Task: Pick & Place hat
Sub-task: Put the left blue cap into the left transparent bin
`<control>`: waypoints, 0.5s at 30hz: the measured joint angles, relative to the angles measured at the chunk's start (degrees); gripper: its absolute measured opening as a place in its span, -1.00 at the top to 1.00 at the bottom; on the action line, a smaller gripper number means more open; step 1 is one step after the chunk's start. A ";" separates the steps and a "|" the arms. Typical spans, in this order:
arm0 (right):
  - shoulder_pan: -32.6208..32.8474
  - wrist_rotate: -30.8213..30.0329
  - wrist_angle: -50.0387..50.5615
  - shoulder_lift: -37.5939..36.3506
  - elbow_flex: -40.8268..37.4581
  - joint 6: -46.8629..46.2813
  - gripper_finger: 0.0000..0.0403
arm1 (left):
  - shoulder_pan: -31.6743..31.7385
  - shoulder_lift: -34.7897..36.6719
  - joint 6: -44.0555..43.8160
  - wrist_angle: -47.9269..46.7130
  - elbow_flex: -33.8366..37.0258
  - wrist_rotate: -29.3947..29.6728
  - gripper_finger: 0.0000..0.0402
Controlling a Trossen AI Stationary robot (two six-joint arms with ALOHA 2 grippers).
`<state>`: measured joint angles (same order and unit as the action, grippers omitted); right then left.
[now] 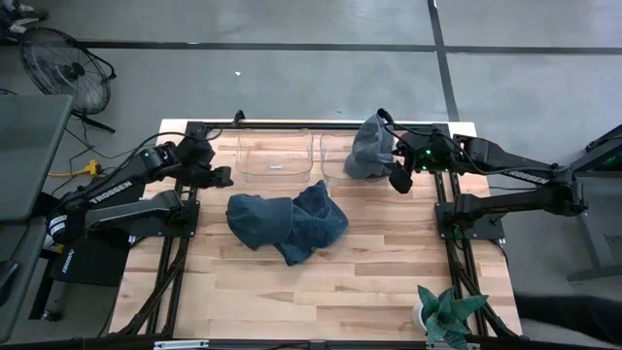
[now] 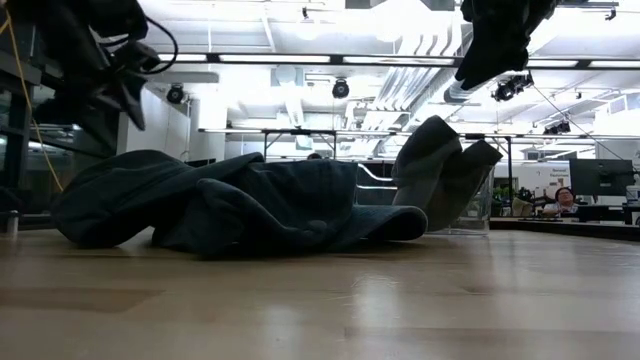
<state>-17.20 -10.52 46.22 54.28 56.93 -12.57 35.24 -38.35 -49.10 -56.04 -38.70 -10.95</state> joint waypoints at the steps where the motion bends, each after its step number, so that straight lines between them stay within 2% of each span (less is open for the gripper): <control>1: -0.01 -0.02 -0.02 0.00 0.00 0.00 -0.04 | 0.00 0.00 -0.52 -1.21 0.00 -0.02 -0.21; 8: 0.01 0.45 0.00 0.00 0.01 0.03 -0.04 | 0.00 0.00 -1.72 -7.18 0.15 -0.15 -0.21; 15: -0.01 0.61 0.02 0.00 -0.01 0.69 -0.04 | -0.02 0.46 -4.72 -0.29 7.72 -6.70 -0.21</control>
<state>-17.21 -9.91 46.24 54.28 56.93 -11.88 35.22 -37.89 -53.82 -56.33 -30.98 -17.65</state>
